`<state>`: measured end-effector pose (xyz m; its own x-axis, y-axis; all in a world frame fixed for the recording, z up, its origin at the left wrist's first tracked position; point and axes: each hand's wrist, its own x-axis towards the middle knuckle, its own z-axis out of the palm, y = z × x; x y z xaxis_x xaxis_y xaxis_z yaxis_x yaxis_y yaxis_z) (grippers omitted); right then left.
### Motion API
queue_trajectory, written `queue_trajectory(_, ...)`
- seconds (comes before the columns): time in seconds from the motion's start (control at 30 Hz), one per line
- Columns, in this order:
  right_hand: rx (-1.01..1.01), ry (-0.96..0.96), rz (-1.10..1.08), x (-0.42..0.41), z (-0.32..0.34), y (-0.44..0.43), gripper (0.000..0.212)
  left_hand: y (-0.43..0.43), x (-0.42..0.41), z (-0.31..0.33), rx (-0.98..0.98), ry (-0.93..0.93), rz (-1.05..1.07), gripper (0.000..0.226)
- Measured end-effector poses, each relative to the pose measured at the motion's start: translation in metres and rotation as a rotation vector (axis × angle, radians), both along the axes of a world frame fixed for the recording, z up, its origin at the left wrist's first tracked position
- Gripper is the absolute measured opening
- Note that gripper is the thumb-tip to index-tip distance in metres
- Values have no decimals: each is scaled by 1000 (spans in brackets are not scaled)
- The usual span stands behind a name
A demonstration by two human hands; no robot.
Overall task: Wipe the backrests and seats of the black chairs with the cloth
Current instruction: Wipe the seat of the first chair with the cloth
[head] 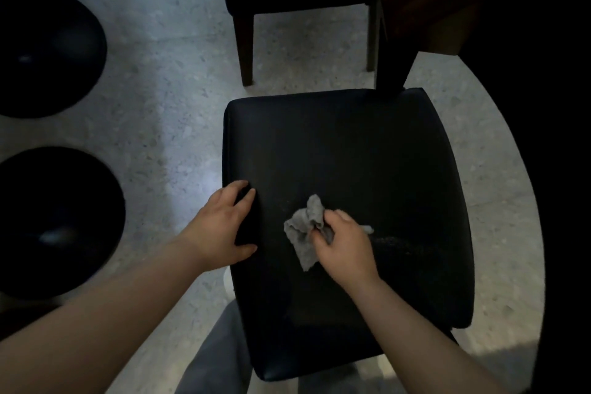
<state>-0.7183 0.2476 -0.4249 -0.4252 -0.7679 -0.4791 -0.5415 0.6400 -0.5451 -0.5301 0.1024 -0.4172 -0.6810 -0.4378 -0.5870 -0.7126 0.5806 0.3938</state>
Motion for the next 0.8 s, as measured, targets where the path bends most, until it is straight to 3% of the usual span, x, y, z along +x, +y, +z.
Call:
queue_trajectory(0.07, -75, 68, -96, -7, 5, -13, 13, 2, 4, 0, 19, 10, 19, 106)
queue_trajectory(0.2, -104, 207, -266, -17, -2, -61, 26, 4, 11, 3, 56, 41, 66, 103)
queue_trajectory(0.33, -18, 220, -153, 11, -12, -57, 35, 1, 21, 4, 43, 42, 115, 100)
queue_trajectory(0.53, -34, -16, 44, 33, 4, -17, 23, -4, 41, 4, 33, -4, 120, 97)
queue_trajectory(0.67, -140, 143, -82, 11, 4, -59, 23, -2, 48, 4, 44, -25, 129, 93)
queue_trajectory(0.8, -75, 225, -71, 13, -12, -95, 26, -1, 51, 2, 54, -52, 164, 89)
